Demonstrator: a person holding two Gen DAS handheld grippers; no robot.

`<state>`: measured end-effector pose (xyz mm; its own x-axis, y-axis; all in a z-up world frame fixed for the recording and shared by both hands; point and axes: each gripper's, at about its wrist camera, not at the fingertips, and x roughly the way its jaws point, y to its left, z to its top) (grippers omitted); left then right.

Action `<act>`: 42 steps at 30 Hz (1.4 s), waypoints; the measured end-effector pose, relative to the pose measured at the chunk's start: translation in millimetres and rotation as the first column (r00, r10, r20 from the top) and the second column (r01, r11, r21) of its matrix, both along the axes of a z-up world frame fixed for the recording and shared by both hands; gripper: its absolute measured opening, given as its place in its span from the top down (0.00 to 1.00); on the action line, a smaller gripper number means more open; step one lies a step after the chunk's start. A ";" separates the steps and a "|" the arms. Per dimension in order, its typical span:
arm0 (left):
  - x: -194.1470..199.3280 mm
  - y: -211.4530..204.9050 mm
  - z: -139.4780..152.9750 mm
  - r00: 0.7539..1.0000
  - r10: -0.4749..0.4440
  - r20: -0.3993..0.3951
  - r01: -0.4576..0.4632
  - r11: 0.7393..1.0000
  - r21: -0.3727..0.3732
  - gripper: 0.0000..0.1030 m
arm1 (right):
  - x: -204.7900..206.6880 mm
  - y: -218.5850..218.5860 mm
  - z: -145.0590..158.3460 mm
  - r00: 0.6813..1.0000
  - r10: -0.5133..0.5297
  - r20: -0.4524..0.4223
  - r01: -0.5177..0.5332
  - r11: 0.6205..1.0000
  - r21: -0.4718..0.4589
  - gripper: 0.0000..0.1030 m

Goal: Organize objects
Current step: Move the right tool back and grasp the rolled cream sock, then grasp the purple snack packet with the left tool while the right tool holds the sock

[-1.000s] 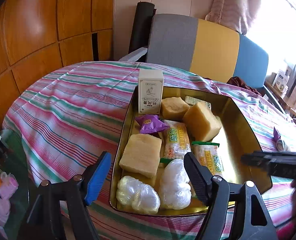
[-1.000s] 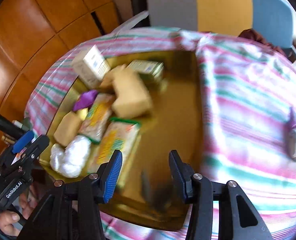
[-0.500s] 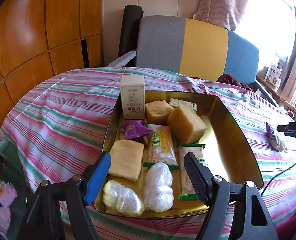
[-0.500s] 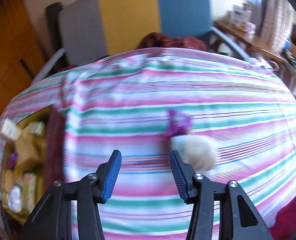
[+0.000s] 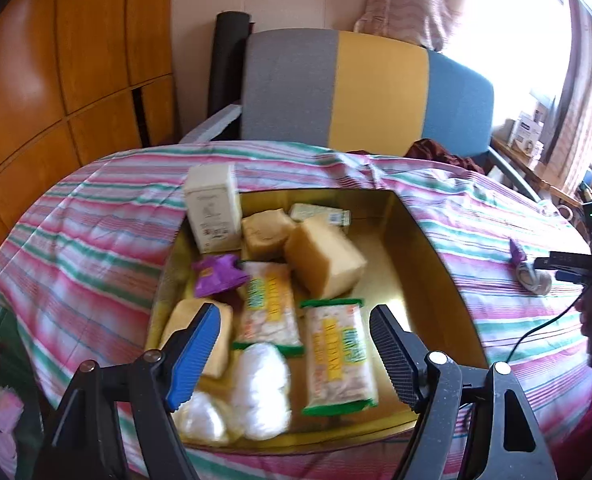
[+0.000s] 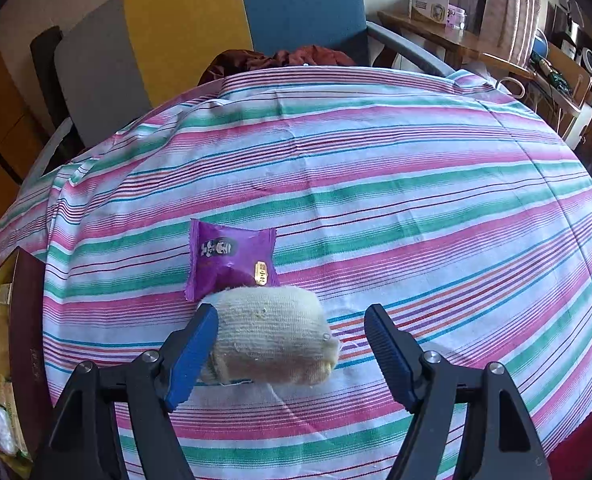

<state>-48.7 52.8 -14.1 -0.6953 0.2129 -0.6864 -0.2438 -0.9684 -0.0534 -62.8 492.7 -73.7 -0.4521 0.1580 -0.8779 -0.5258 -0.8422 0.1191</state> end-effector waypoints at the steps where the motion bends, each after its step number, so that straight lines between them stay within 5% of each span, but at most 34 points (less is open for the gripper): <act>1: -0.1 4.3 1.7 1.000 -0.012 -0.004 0.012 1.000 0.006 0.24 | -0.7 -0.8 -0.8 1.000 0.008 -0.001 -0.008 1.000 -0.010 0.25; 10: -5.0 48.1 9.8 0.992 -0.124 -0.001 0.124 0.992 0.019 0.23 | -8.2 -6.6 -12.0 0.997 0.058 0.046 -0.057 0.998 -0.014 0.26; 15: -8.3 72.5 11.3 0.983 -0.180 0.019 0.179 0.983 0.035 0.23 | -6.9 -11.3 -10.1 0.996 0.078 0.050 -0.079 0.997 0.006 0.39; 20: -13.8 104.7 21.0 0.968 -0.248 0.026 0.246 0.967 0.064 0.23 | 5.2 -1.3 0.8 0.997 -0.022 0.077 0.014 0.994 0.109 0.41; 27: -30.1 169.2 23.5 0.923 -0.376 0.085 0.371 0.926 0.073 0.23 | 15.0 26.1 -3.2 0.985 -0.127 0.119 0.117 0.990 0.084 0.41; 32: -38.9 231.2 19.0 0.863 -0.494 0.104 0.500 0.865 -0.036 0.23 | 18.9 33.4 -5.8 0.982 -0.140 0.125 0.136 0.990 0.037 0.41; 42: -67.1 333.7 -13.9 0.706 -0.689 0.165 0.705 0.663 -0.251 0.23 | 34.1 51.3 -3.4 0.972 -0.218 0.090 0.223 0.974 -0.049 0.41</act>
